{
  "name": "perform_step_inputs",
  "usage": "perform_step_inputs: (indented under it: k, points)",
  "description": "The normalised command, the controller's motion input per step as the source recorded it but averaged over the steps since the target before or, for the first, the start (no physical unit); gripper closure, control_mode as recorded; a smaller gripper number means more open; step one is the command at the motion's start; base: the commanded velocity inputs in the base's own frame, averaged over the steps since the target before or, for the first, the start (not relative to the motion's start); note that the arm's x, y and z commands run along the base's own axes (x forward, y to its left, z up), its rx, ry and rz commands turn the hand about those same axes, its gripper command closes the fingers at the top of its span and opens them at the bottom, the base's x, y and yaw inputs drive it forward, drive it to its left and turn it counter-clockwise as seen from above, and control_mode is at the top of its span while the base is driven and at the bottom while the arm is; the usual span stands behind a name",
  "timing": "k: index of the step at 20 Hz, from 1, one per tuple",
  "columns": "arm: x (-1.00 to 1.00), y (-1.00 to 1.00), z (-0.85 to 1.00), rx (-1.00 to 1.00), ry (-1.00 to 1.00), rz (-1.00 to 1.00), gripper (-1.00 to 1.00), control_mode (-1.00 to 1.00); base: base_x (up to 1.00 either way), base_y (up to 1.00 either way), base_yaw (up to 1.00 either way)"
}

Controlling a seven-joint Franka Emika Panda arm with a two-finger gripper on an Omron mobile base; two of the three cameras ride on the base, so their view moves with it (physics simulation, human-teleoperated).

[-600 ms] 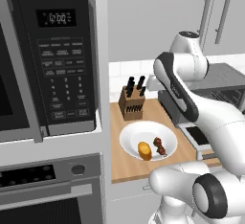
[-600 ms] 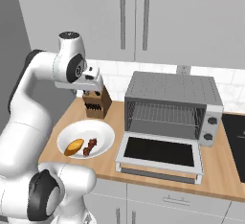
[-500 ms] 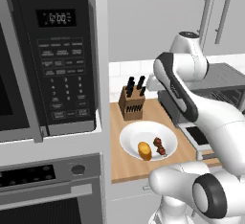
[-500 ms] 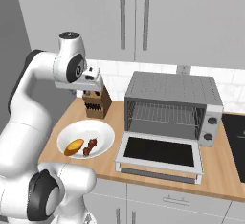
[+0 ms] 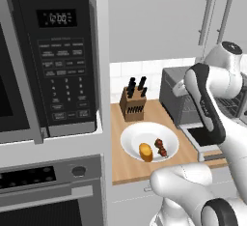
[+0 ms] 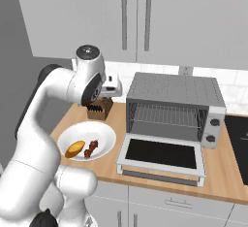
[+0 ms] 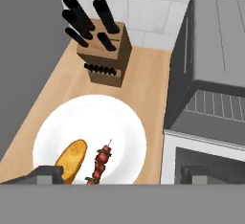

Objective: Pick up the kebab skewer and baguette bread, and place them inside the toaster oven. Close the toaster oven door and start by setting the timer.

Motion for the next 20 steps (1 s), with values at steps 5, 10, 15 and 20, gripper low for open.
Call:
perform_step_inputs:
  k: [5,10,15,20]
  points:
    - [0.03,-0.89,-0.11,0.00,-0.22,0.09,-1.00,-1.00,0.00,0.00,0.00]
    - [0.21,-0.88,-0.08,0.03,-0.03,-0.04,-1.00,-1.00,0.00,0.00,0.00]
    - [0.11,-0.98,-0.20,0.05,-0.03,-0.06,-1.00,-1.00,0.00,0.00,0.00]
    - [0.22,-0.76,-0.21,0.04,0.00,-0.05,-1.00,-1.00,0.00,0.00,0.00]
